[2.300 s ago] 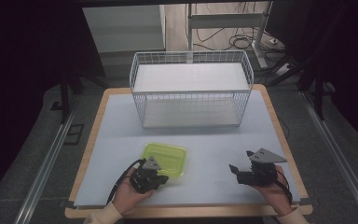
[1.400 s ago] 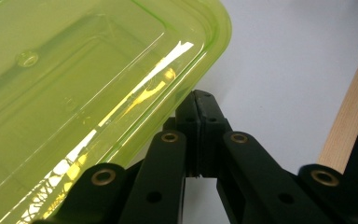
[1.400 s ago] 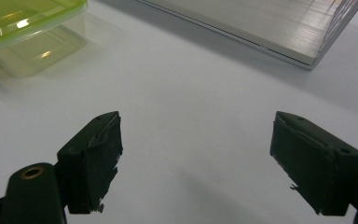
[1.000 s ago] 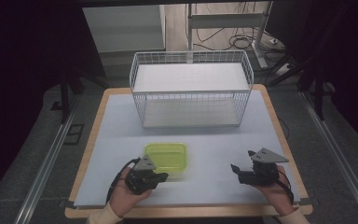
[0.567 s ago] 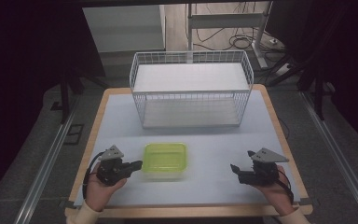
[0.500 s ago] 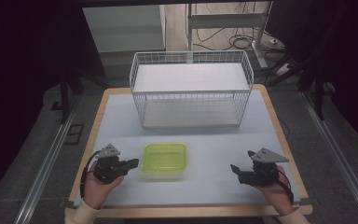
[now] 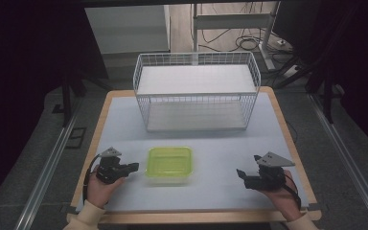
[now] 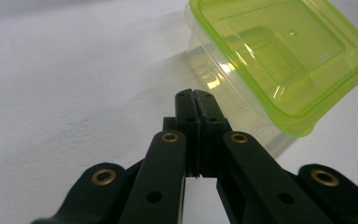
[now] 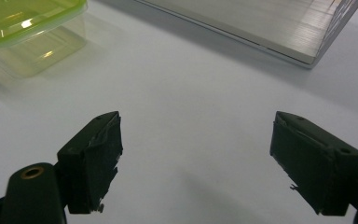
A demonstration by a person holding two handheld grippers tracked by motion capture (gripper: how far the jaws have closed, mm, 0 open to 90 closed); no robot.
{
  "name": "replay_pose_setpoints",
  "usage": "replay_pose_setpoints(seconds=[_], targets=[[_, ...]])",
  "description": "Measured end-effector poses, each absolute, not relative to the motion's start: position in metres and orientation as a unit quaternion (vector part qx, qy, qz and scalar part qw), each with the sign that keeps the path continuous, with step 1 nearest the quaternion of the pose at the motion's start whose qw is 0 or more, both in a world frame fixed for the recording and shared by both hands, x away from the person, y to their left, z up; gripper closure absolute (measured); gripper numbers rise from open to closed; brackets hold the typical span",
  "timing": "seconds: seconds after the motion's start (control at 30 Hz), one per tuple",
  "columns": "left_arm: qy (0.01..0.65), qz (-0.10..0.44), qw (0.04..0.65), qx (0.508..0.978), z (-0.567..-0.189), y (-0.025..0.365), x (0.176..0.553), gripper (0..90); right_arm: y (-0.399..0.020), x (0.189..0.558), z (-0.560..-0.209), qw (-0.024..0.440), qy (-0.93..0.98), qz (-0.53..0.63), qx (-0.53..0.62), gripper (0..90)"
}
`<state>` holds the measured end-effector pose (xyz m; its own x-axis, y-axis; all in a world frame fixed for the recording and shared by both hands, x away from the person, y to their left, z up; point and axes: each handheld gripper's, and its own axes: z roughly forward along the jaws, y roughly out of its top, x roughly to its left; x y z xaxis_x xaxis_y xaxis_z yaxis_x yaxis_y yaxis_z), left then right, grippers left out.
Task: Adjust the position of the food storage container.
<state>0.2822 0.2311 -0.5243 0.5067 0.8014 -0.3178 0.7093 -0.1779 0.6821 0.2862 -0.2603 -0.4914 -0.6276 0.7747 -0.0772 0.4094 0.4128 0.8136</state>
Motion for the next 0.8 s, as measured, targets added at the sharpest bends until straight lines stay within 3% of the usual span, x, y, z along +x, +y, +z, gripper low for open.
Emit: replay_pose_setpoints(seconds=[0.3,0.8], targets=[[0.488,0.025,0.414,0.768,-0.534,0.218,0.294,89.5,-0.260,0.286,-0.491,0.232,0.808,0.399,0.366,17.0],[0.478,0.022,0.411,0.776,-0.536,0.206,0.298,89.6,-0.261,0.287,-0.492,0.232,0.808,0.395,0.370,17.0]])
